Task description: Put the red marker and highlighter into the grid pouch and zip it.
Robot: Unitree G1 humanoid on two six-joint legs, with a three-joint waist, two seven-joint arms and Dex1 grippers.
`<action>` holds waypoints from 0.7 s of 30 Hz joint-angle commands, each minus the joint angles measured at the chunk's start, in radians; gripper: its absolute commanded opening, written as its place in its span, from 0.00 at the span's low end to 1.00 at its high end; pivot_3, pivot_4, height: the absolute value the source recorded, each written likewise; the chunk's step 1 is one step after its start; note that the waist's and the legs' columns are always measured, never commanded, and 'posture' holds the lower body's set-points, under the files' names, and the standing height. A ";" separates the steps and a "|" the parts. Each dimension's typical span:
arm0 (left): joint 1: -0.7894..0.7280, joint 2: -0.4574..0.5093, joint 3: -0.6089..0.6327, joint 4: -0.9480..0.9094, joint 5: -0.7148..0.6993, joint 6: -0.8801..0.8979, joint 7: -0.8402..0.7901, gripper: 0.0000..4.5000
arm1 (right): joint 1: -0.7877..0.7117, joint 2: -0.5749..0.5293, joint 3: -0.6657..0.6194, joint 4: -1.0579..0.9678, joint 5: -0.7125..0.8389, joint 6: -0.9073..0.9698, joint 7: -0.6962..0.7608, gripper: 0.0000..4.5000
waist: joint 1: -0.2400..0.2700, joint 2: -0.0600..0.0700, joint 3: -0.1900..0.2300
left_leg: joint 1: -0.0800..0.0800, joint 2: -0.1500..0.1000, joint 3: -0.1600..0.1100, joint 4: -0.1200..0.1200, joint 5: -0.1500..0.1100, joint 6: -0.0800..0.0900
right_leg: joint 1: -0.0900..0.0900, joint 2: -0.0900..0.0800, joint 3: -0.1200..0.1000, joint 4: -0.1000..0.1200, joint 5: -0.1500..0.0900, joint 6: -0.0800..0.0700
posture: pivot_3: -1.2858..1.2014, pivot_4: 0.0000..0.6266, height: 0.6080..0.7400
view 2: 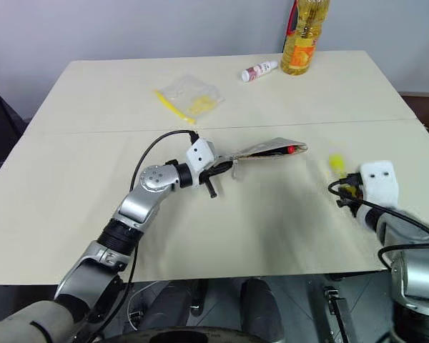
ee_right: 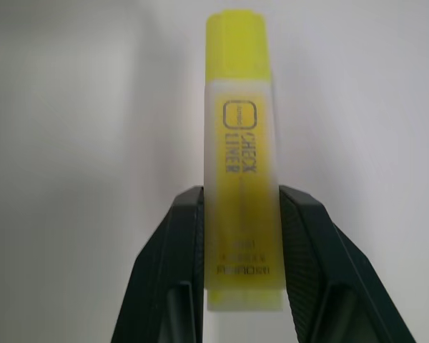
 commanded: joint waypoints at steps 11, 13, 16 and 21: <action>-0.002 0.010 0.030 -0.046 -0.001 -0.007 0.029 0.00 | -0.064 -0.130 0.113 -0.079 0.032 -0.218 0.165 0.19 | 0.008 -0.001 0.001 | 0.000 0.000 0.000 0.001 0.000 0.000 | 0.001 -0.001 0.000 -0.001 0.000 0.000 | 0.52 0.24 1.00; 0.001 0.011 0.031 -0.050 -0.003 -0.002 0.032 0.00 | -0.059 -0.121 0.099 -0.083 0.060 -0.220 0.184 0.19 | 0.008 -0.001 0.001 | 0.000 0.000 0.000 0.001 0.000 0.000 | 0.001 -0.001 0.000 -0.001 0.000 0.000 | 0.52 0.24 1.00; 0.005 0.012 0.031 -0.056 -0.004 0.003 0.034 0.00 | -0.036 -0.128 0.092 -0.097 0.088 -0.220 0.217 0.19 | 0.008 -0.001 0.001 | 0.000 0.000 0.000 0.001 0.000 0.000 | 0.001 -0.001 0.000 -0.001 0.000 0.000 | 0.52 0.24 1.00; 0.005 0.011 0.029 -0.061 -0.005 0.004 0.035 0.00 | -0.030 -0.128 0.104 -0.090 0.095 -0.224 0.219 0.19 | 0.008 -0.001 0.001 | 0.000 0.000 0.000 0.001 0.000 0.000 | 0.001 -0.001 0.000 -0.001 0.000 0.000 | 0.52 0.24 1.00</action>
